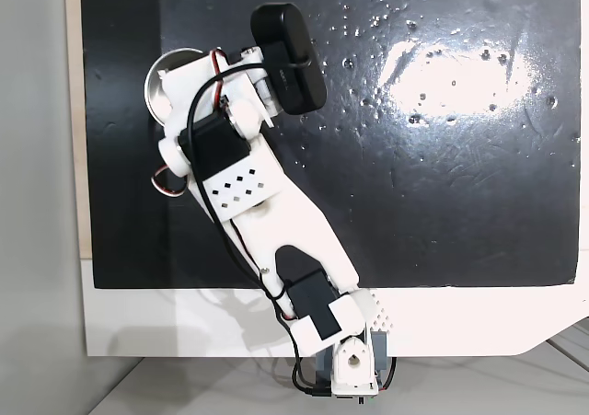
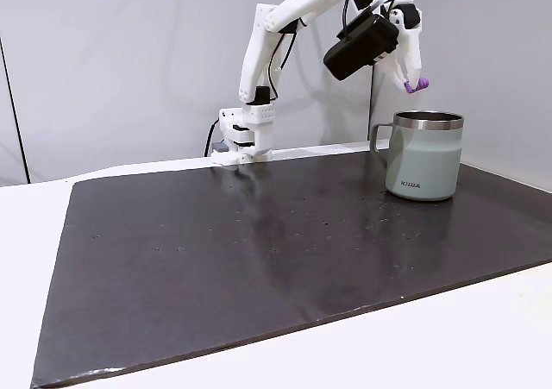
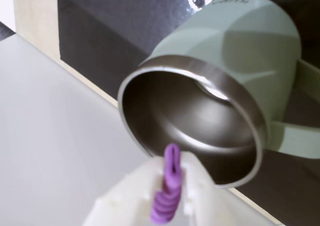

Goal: Grasp a pengrip and put it in the cup.

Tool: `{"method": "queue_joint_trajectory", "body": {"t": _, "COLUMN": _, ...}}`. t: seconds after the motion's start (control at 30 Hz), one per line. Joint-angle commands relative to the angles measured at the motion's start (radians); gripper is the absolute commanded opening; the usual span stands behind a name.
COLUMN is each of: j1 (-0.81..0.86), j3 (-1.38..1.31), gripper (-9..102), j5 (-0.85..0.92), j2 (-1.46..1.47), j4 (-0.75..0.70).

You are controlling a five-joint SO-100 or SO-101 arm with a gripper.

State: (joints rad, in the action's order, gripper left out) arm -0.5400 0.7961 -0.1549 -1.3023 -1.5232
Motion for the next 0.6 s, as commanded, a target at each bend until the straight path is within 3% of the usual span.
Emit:
{"method": "queue_joint_trajectory", "body": {"t": 0.0, "j1": 0.006, "j3": -0.067, "gripper": 22, "j5": 0.000, "j2": -0.005, "j4": -0.021}}
{"method": "queue_joint_trajectory", "body": {"t": 0.1, "j1": 0.006, "j3": -0.067, "gripper": 29, "j5": 0.000, "j2": -0.005, "j4": -0.028}}
{"method": "queue_joint_trajectory", "body": {"t": 0.57, "j1": 0.008, "j3": -0.066, "gripper": 28, "j5": 0.003, "j2": -0.003, "j4": -0.034}}
